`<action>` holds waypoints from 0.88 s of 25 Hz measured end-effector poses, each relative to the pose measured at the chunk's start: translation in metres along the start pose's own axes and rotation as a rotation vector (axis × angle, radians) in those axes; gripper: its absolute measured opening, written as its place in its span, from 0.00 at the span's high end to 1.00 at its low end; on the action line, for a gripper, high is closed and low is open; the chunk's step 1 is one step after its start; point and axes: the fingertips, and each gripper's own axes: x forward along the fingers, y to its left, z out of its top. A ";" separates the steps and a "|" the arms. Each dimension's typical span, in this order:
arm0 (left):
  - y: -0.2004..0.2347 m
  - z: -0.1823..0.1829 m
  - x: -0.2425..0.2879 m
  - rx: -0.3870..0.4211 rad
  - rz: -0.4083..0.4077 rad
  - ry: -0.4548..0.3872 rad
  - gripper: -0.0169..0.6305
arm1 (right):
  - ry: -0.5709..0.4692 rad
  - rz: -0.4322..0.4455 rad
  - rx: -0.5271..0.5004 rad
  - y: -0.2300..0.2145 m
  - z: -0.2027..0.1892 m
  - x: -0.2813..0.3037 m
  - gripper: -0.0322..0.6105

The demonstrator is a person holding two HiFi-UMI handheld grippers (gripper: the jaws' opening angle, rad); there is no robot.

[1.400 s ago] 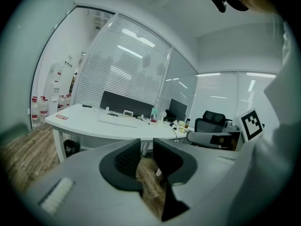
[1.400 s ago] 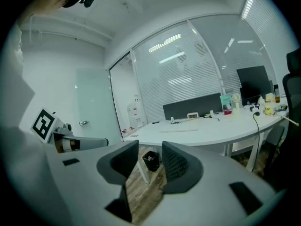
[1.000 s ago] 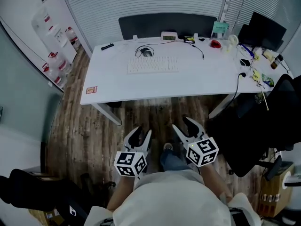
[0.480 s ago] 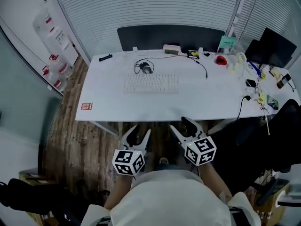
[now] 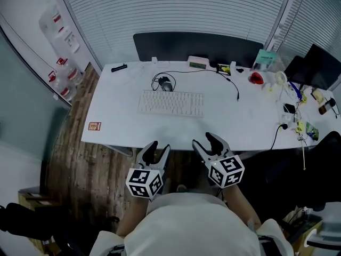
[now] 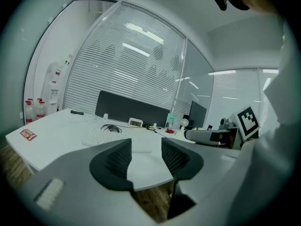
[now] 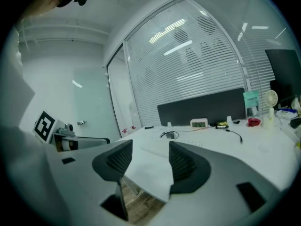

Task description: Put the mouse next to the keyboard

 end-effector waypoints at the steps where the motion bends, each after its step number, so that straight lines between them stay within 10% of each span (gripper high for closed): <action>1: 0.001 0.000 0.003 -0.003 0.004 0.001 0.69 | 0.003 0.003 0.001 -0.002 0.000 0.003 0.57; 22: 0.077 0.019 0.059 -0.053 0.089 0.032 0.69 | 0.037 0.031 0.001 -0.040 0.027 0.101 0.57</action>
